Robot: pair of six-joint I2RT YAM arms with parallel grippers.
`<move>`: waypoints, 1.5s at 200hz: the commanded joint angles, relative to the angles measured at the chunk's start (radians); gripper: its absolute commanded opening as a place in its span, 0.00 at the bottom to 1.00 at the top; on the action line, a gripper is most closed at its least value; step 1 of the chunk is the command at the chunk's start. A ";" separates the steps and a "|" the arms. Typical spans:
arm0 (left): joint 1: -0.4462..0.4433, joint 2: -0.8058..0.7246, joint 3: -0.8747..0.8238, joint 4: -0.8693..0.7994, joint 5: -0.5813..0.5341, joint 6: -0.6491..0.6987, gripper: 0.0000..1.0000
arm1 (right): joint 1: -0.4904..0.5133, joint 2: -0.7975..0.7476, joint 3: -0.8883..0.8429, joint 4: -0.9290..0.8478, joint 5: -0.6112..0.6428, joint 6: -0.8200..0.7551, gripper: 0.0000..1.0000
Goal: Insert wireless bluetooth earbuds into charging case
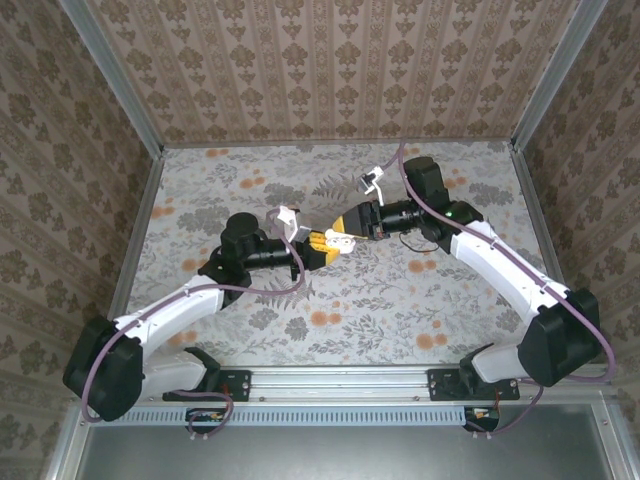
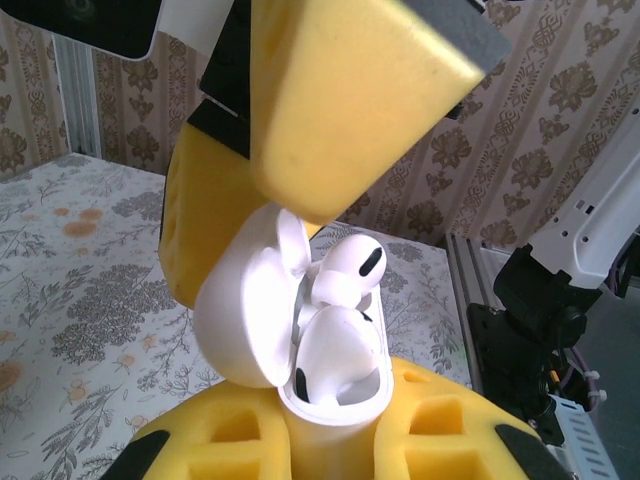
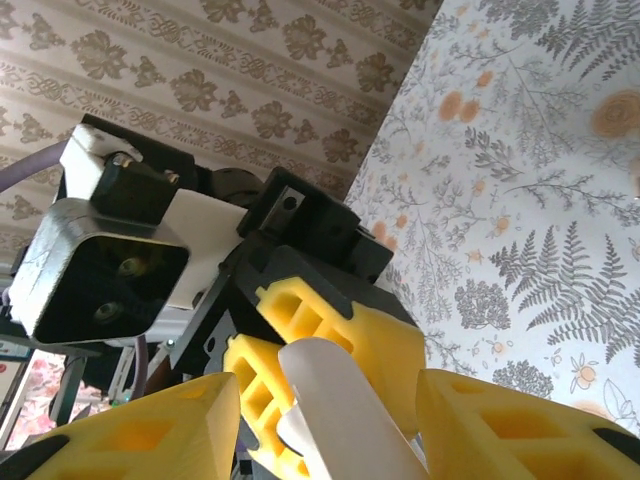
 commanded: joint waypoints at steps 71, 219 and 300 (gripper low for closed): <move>0.006 0.021 0.025 0.025 -0.009 -0.033 0.00 | 0.050 -0.094 0.067 -0.104 -0.143 -0.137 0.50; 0.009 0.016 0.025 0.038 0.038 -0.054 0.00 | 0.052 -0.117 0.070 -0.329 0.241 -0.337 0.37; -0.006 0.005 0.022 0.018 0.058 0.016 0.00 | 0.007 -0.102 0.031 -0.222 0.322 -0.201 0.41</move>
